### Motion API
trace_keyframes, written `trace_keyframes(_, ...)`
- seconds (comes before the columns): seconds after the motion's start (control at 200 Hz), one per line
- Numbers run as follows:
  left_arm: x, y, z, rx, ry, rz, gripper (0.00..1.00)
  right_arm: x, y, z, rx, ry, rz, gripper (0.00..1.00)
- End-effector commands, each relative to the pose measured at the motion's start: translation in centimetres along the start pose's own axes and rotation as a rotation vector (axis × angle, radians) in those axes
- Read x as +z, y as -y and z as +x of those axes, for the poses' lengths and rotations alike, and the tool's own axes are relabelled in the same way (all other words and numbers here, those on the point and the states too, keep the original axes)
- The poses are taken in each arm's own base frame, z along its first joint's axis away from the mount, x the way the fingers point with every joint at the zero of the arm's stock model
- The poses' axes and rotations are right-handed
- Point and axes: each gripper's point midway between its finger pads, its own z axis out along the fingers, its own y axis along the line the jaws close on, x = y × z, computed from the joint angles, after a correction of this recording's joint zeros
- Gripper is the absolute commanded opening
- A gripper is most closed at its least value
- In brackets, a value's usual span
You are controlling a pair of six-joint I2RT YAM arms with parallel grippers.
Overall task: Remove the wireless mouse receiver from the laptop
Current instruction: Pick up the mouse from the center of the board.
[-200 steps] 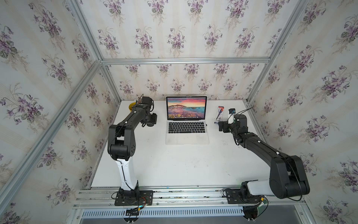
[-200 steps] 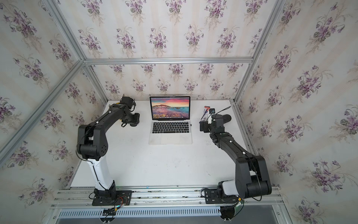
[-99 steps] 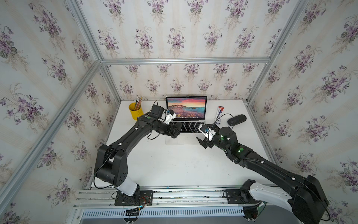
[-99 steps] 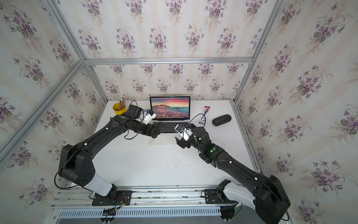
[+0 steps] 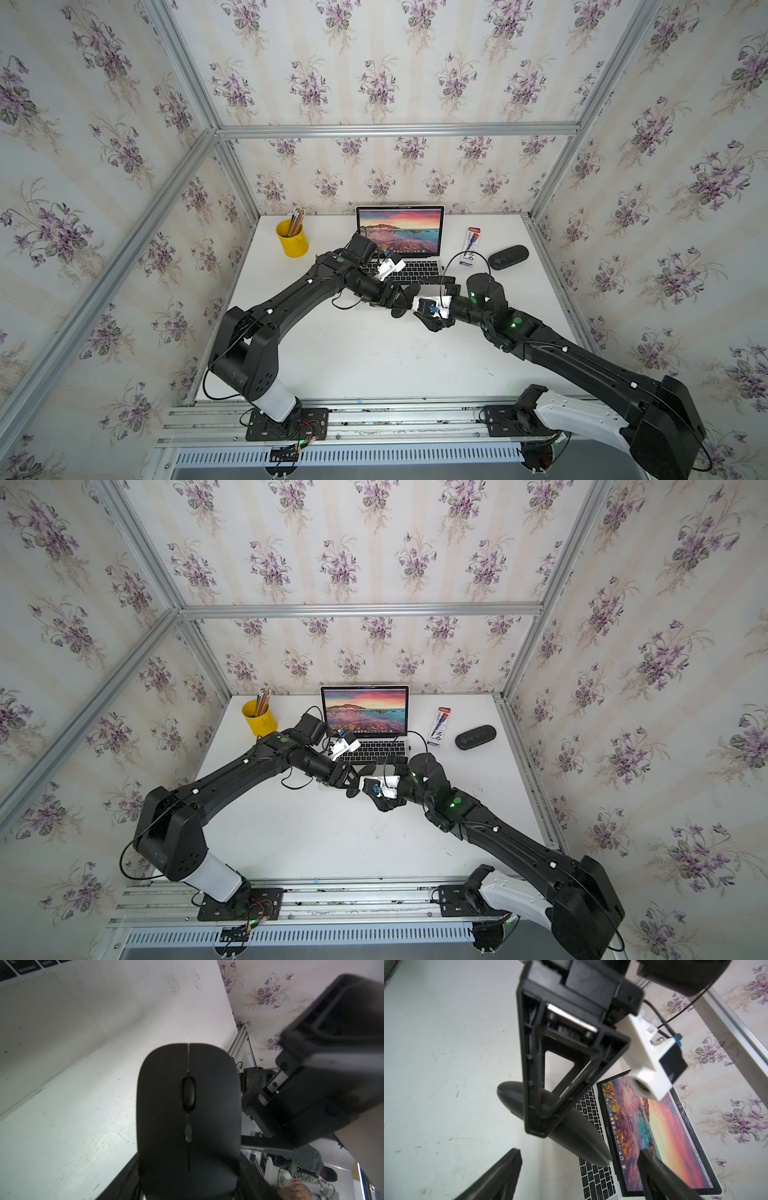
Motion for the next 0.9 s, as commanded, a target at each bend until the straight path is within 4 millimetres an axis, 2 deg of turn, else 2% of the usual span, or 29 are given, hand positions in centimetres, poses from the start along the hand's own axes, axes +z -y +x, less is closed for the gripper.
trace_keyframes(0.0,-0.1,1.2,1.0,-0.012,-0.065,0.034,0.65,0.2,-0.5,0.1,-0.024,-0.009,-0.021,0.92)
trace_keyframes(0.18,0.6,2.1,1.6,-0.013,-0.145,0.043,0.65,0.1,-0.6,-0.2,-0.030,0.005,-0.022,0.91)
trace_keyframes(0.36,1.1,2.6,1.6,0.001,-0.175,0.031,0.66,0.5,-1.3,0.2,-0.025,-0.007,-0.037,0.84)
trace_keyframes(0.594,1.3,2.0,1.7,0.015,-0.164,0.005,0.66,1.0,-1.9,1.4,-0.010,-0.049,-0.037,0.81)
trace_keyframes(0.894,1.3,1.4,1.8,0.019,-0.151,-0.026,0.65,0.9,-2.5,1.5,0.037,-0.032,-0.038,0.78)
